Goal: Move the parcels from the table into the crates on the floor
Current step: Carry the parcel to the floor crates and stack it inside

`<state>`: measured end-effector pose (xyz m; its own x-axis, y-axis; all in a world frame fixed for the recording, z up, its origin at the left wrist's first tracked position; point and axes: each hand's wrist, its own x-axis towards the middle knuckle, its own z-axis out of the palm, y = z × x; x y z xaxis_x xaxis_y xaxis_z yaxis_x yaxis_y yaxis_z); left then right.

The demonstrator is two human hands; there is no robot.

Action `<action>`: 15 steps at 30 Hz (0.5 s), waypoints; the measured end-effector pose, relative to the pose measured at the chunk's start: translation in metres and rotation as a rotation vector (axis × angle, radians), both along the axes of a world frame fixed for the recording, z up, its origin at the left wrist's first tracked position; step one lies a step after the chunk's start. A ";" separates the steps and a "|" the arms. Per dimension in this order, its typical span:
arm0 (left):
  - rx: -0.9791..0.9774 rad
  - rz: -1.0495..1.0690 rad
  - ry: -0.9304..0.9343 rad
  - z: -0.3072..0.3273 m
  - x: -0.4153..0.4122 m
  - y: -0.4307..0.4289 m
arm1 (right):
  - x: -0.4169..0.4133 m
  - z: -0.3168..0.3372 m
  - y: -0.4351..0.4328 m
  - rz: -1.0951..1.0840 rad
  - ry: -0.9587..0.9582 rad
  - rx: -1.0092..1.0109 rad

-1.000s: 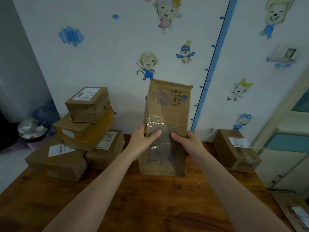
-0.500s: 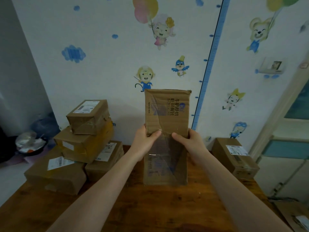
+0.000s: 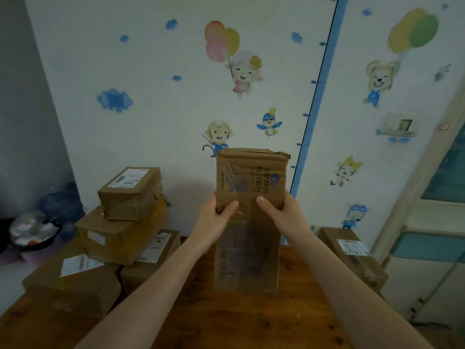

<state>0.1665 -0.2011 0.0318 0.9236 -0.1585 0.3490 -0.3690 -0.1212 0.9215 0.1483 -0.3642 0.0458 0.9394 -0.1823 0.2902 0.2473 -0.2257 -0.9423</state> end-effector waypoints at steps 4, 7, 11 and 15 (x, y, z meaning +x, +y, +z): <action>0.003 0.047 -0.022 0.010 0.005 0.000 | -0.002 -0.002 0.001 0.021 -0.029 -0.021; 0.027 0.082 -0.048 0.013 0.009 0.003 | -0.004 -0.003 0.002 0.038 -0.030 -0.043; 0.017 0.041 -0.060 0.004 0.001 0.003 | -0.005 0.007 0.006 0.033 -0.020 0.038; -0.045 -0.015 0.078 0.010 -0.004 0.003 | -0.009 0.003 0.004 0.013 -0.032 -0.006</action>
<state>0.1628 -0.1981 0.0422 0.9459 -0.1585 0.2832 -0.2974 -0.0737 0.9519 0.1395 -0.3600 0.0488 0.9319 -0.1680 0.3215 0.2806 -0.2279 -0.9324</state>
